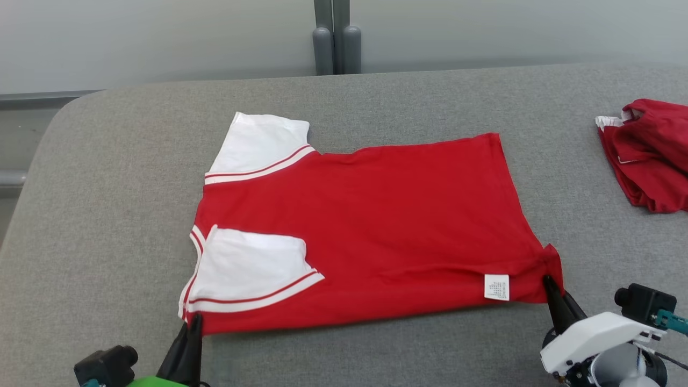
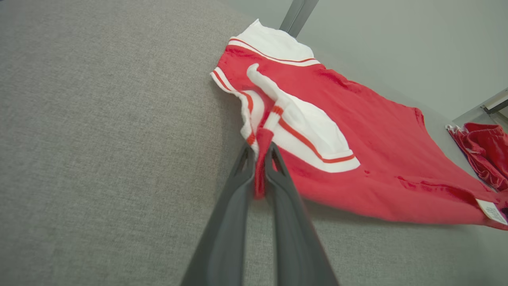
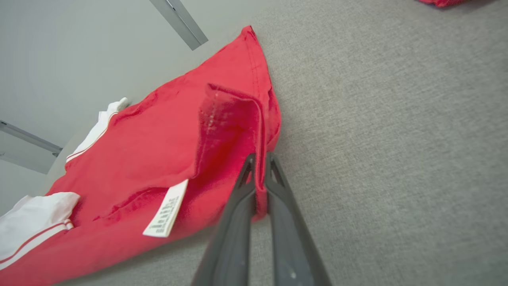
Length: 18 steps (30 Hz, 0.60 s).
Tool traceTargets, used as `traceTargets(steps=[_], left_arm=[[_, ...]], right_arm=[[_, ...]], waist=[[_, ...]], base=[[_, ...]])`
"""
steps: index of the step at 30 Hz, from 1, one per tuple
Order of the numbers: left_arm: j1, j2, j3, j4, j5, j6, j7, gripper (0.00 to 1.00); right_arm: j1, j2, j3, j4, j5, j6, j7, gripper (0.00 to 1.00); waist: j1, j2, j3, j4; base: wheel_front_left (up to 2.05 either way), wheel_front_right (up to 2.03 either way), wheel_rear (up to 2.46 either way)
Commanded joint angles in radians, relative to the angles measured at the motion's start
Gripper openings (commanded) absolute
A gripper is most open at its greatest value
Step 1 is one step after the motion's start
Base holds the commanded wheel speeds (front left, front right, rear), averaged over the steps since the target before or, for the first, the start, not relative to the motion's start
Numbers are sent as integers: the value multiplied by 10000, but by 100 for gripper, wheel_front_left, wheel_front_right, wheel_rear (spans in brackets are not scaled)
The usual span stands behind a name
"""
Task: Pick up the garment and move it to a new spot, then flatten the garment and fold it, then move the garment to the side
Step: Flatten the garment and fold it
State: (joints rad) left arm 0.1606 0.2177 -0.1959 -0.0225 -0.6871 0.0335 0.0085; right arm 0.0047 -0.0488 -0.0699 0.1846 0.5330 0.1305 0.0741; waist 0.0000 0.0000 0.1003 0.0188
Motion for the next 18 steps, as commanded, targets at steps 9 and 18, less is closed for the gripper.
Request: traceTargets(steps=[9,18], left_arm=[[528,-204,-10,421,-311,245,42,0],[34,-31,344,876,-286,251,-351,100]], right_arm=[[999,-34,-275,-303,502,3,295,29],[666,-32,-502,-41,213,3,-142,100]], waist=[[0,0,105,-110],[0,0,349,-410]], base=[[0,0,0],[0,0,0]])
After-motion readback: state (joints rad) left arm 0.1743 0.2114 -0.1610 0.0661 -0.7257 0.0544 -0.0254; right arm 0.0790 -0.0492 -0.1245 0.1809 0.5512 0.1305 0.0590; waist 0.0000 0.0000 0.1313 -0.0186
